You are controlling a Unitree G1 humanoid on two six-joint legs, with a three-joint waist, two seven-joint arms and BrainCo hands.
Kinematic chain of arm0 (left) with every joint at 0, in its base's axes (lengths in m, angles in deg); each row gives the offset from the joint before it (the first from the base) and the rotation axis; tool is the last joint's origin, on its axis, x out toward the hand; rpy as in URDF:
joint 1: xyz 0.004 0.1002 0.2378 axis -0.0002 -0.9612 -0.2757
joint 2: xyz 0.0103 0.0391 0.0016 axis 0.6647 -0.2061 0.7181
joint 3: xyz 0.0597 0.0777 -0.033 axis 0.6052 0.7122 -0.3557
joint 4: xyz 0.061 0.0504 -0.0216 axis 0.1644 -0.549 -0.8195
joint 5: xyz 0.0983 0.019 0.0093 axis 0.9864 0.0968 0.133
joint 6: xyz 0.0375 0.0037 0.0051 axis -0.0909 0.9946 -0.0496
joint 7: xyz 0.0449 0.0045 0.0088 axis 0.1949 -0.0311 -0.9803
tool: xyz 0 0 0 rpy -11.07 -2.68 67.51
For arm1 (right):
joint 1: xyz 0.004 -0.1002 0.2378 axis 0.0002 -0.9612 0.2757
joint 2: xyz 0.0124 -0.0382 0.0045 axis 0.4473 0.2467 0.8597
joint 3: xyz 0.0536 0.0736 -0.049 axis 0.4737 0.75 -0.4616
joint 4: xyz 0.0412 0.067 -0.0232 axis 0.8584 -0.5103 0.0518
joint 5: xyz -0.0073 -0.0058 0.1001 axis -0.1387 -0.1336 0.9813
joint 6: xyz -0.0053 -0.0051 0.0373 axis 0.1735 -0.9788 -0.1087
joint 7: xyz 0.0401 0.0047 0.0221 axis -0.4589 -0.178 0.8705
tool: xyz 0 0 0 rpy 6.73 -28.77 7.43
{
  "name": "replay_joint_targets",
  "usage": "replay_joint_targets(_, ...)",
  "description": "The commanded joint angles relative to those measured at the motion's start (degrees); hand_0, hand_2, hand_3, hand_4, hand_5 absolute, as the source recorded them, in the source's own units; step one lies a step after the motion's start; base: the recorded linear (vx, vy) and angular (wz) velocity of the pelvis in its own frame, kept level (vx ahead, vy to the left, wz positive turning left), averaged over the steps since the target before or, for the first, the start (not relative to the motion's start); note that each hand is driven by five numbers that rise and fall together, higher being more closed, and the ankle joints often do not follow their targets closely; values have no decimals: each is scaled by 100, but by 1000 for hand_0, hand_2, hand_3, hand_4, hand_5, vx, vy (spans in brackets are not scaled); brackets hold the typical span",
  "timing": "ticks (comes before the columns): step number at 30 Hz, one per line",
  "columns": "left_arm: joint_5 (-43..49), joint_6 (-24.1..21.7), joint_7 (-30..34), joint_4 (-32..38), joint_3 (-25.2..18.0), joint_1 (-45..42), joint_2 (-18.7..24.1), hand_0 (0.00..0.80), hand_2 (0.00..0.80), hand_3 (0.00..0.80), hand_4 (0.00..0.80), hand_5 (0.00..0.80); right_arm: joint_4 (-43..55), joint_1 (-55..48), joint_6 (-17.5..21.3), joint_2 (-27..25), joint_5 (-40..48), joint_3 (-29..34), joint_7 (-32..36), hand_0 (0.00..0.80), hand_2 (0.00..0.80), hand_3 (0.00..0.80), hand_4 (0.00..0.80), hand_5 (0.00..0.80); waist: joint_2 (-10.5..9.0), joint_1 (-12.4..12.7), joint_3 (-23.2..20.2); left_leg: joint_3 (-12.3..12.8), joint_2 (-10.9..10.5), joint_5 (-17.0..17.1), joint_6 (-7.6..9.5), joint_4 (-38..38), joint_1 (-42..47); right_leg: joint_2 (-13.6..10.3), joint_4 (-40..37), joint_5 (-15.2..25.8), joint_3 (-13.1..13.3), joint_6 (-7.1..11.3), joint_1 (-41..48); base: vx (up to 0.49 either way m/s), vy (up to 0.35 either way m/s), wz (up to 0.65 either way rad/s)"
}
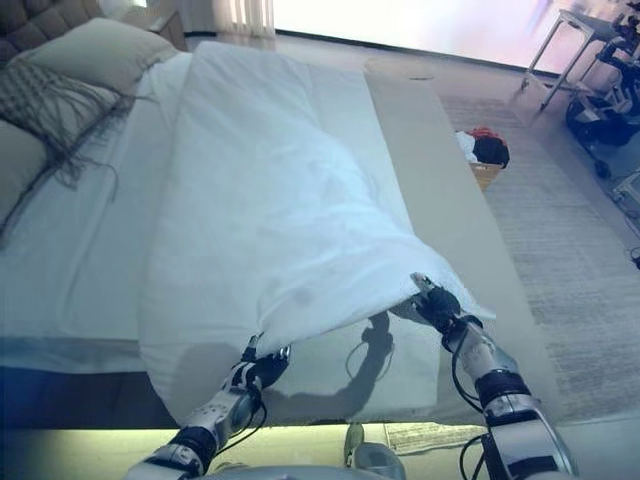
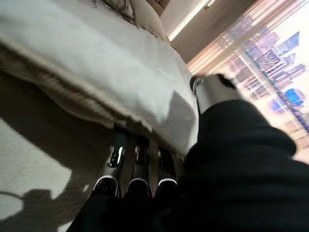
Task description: Make the bed neatly
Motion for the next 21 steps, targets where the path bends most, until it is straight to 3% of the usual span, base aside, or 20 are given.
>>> replay_joint_targets(1,70,-79,357,-206,-44,308,-4,800,800,800,800,800,-184,326,235,-418,47,533,72,0,0,0,0,0,-178,88,-289,-93,302,-6,-31,-5,-115,-447,157,-544,-277,507,387,-13,54,2)
replay_joint_targets(9,219,-213,328,-384,-413,258,184,800,800,800,800,800,-525,180,128,-393,-103,724,124,0,0,0,0,0,-85,181,-414,-181,256,-36,-28,-5,-67,-484,119,-587,-413,498,519,0,52,5)
replay_joint_targets(21,897,-687,303,-845,-1182,152,724,800,800,800,800,800,-1270,-82,-348,-219,-335,909,527,0,0,0,0,0,73,359,-552,-413,104,-74,7,-5,-96,-583,42,-608,-623,510,646,-20,70,7)
